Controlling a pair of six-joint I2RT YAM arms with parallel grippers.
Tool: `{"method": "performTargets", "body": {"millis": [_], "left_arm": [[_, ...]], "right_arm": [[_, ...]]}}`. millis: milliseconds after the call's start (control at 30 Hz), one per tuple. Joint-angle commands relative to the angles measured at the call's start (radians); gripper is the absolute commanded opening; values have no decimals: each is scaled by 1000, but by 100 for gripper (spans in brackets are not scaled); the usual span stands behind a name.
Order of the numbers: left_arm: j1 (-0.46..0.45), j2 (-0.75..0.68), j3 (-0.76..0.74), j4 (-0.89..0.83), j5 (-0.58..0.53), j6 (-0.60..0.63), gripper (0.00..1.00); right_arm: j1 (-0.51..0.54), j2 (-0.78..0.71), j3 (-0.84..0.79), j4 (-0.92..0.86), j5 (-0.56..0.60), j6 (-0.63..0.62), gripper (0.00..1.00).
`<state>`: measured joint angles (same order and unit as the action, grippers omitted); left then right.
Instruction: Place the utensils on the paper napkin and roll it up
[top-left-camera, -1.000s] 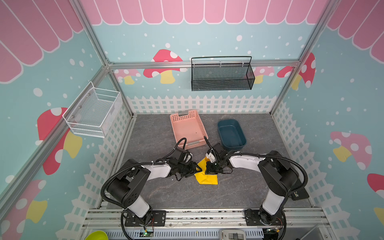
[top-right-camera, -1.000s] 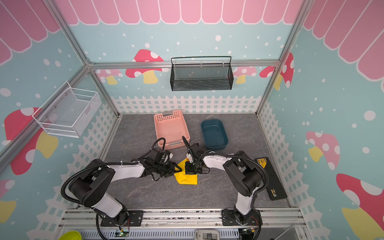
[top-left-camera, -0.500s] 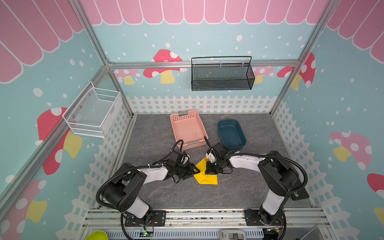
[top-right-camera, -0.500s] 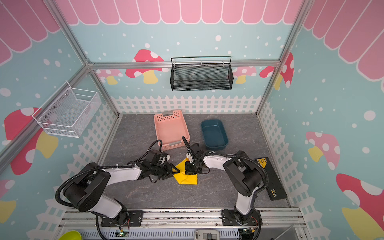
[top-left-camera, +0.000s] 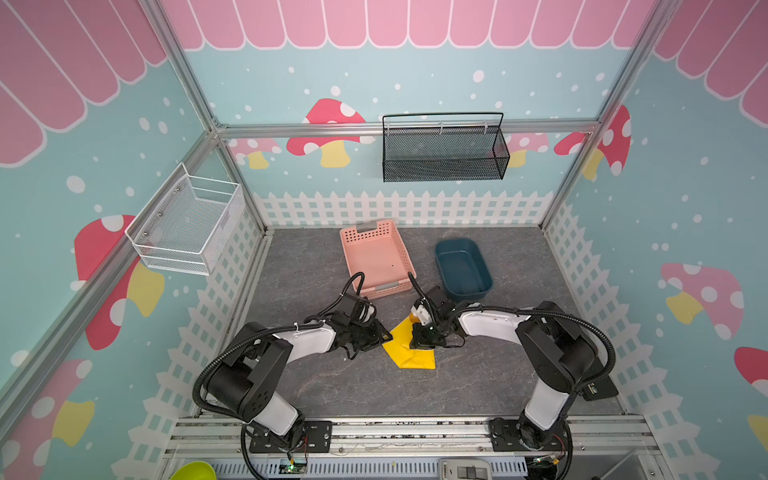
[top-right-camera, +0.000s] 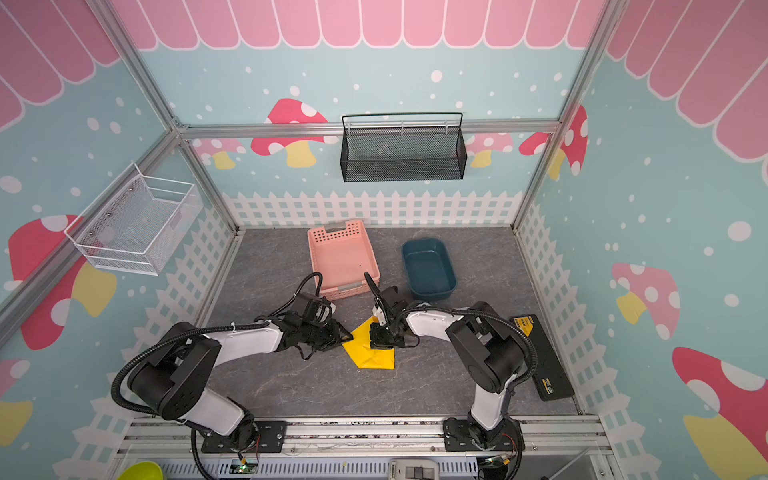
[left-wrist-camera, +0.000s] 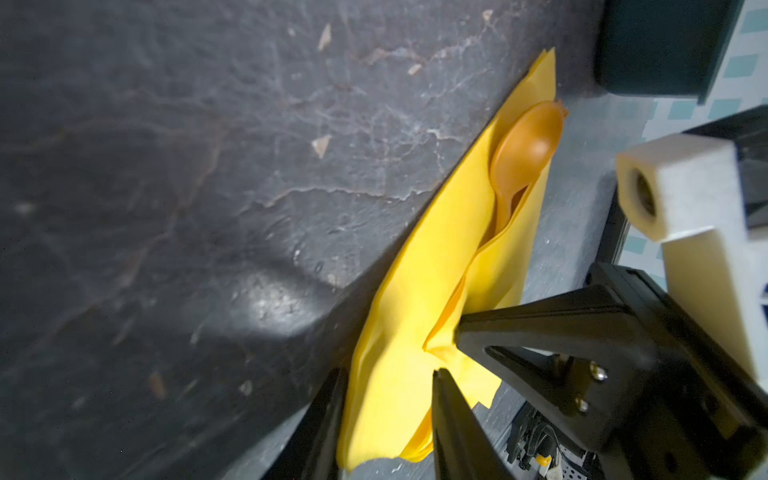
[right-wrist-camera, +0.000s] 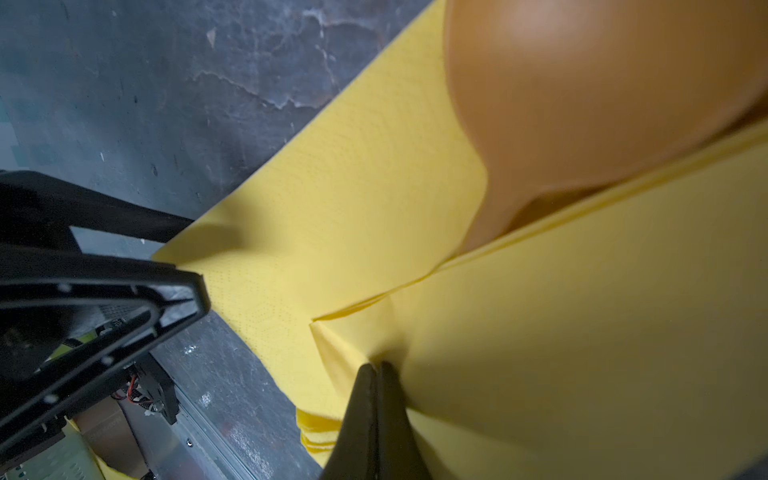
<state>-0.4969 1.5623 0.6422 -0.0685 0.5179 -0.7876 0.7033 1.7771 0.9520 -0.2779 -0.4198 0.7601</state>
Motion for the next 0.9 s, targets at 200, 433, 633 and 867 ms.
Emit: {"method": "performTargets", "body": {"millis": [200, 433, 633, 867], "left_arm": [[5, -1, 52, -57, -15, 48, 21], [-13, -4, 87, -62, 12, 47, 7], [-69, 31, 148, -60, 28, 25, 2], [-129, 148, 249, -141, 33, 18, 2]], "right_arm": [[10, 20, -39, -32, 22, -2, 0], [10, 21, -42, -24, 16, -1, 0], [11, 19, -47, -16, 13, 2, 0], [10, 15, -50, -12, 14, 4, 0]]}}
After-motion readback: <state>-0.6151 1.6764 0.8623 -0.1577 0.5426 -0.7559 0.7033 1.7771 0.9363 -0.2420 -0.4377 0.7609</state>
